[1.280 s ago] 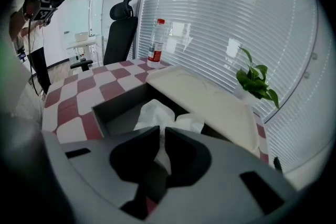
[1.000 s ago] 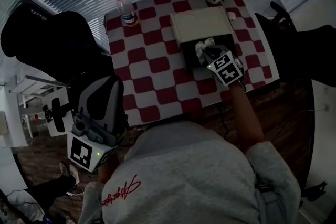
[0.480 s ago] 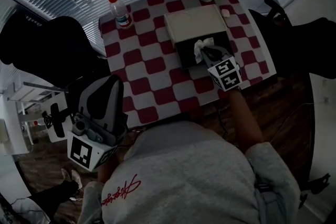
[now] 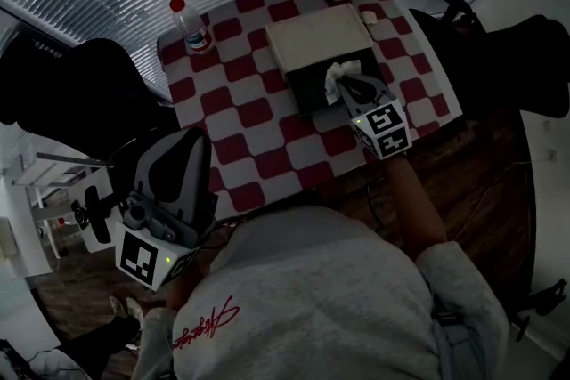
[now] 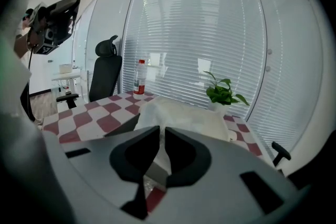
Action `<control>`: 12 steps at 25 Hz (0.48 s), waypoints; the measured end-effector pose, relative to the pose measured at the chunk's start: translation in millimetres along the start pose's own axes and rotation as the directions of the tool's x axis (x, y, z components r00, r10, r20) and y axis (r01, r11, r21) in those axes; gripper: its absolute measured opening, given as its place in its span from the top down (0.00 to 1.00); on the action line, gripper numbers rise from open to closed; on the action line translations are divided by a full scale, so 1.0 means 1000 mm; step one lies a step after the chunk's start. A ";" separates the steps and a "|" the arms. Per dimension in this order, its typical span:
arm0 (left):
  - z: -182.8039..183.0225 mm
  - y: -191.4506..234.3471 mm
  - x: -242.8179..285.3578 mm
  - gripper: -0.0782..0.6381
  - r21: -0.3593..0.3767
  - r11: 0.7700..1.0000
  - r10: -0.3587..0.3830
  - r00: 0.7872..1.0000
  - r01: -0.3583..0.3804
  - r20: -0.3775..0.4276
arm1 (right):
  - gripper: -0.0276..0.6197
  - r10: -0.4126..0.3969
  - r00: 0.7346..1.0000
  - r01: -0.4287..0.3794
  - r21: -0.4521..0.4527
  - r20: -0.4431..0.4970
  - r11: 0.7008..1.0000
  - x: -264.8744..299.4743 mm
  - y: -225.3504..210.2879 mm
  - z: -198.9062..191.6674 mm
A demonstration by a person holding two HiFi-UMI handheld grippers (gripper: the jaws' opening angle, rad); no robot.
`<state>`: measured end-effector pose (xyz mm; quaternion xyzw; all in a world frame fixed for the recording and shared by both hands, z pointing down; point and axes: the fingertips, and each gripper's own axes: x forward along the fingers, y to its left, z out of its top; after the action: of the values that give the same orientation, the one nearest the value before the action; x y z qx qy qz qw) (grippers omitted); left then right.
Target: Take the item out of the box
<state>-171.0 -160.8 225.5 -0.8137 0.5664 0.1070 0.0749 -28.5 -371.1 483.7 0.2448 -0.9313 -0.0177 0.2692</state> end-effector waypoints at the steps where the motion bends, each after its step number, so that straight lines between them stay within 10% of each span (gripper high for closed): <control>1: 0.002 -0.001 0.003 0.87 -0.008 1.000 -0.005 1.000 0.005 0.010 | 0.90 -0.006 1.000 0.006 0.003 0.010 1.000 -0.003 -0.001 0.002; 12: -0.004 -0.010 0.013 0.87 -0.001 0.999 -0.053 0.999 0.053 -0.011 | 0.90 -0.046 0.994 0.045 0.012 0.104 0.999 -0.034 -0.007 0.034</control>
<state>-156.9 -169.7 226.2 -0.8290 0.5451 0.1006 0.0744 -17.1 -364.8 436.9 0.2660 -0.9383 -0.0321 0.2187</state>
